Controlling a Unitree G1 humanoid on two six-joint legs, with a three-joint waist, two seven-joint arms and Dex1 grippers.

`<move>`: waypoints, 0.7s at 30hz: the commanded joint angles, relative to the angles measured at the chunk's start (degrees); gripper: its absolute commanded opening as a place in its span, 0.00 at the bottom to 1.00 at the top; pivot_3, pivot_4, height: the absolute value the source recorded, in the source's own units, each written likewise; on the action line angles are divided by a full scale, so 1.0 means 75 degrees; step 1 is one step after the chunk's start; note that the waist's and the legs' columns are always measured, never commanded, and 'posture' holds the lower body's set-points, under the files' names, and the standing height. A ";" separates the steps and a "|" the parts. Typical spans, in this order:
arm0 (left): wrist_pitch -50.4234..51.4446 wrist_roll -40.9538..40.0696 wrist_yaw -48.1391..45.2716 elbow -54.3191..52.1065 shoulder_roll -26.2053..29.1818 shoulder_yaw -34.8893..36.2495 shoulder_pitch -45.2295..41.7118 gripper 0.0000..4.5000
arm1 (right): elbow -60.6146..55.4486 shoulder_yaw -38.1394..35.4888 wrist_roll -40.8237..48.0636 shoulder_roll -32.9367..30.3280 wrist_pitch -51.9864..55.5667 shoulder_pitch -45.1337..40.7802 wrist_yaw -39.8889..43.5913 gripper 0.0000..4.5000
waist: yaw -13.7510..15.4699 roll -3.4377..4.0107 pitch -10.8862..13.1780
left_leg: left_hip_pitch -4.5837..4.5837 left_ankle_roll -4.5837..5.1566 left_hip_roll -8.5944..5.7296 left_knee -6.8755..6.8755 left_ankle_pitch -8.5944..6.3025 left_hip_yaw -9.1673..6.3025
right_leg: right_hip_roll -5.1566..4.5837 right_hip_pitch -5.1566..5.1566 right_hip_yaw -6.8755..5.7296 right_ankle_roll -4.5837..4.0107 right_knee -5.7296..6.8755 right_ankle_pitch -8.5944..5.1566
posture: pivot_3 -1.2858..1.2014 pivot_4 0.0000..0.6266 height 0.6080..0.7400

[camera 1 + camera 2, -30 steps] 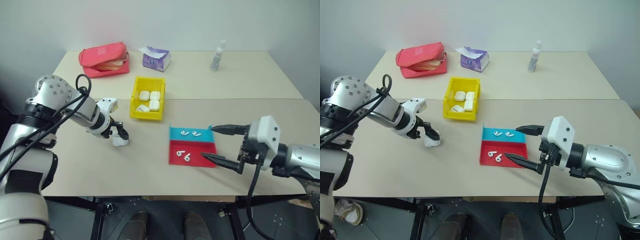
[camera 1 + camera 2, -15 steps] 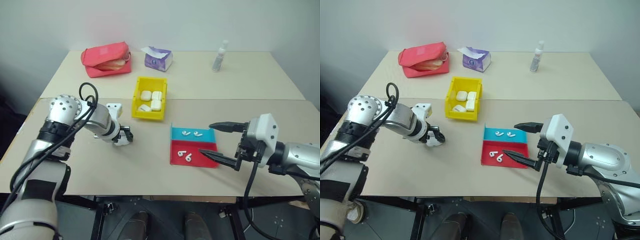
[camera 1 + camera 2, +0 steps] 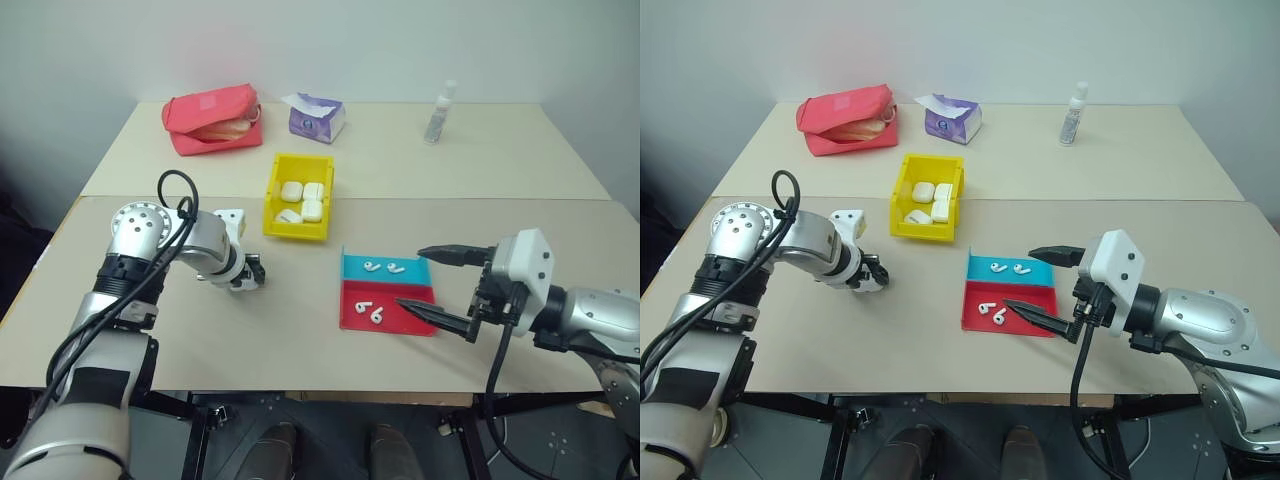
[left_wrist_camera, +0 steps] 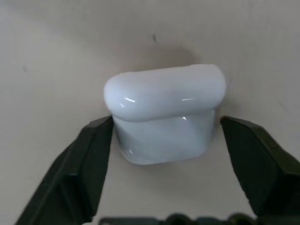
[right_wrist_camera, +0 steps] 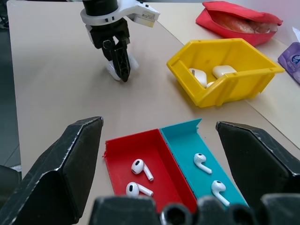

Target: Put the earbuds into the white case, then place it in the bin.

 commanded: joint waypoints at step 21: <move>-0.5760 0.6784 -1.2250 -0.5097 0.2572 0.1818 0.2907 0.62 | 0.0394 -0.0161 -0.0046 -0.0182 -0.0266 -0.0467 0.0255 1.00 | -0.0051 0.0007 -0.0005 | 0.0006 -0.0016 0.0023 -0.0037 0.0009 0.0051 | 0.0015 -0.0018 0.0005 -0.0014 -0.0068 -0.0004 | 0.52 0.24 1.00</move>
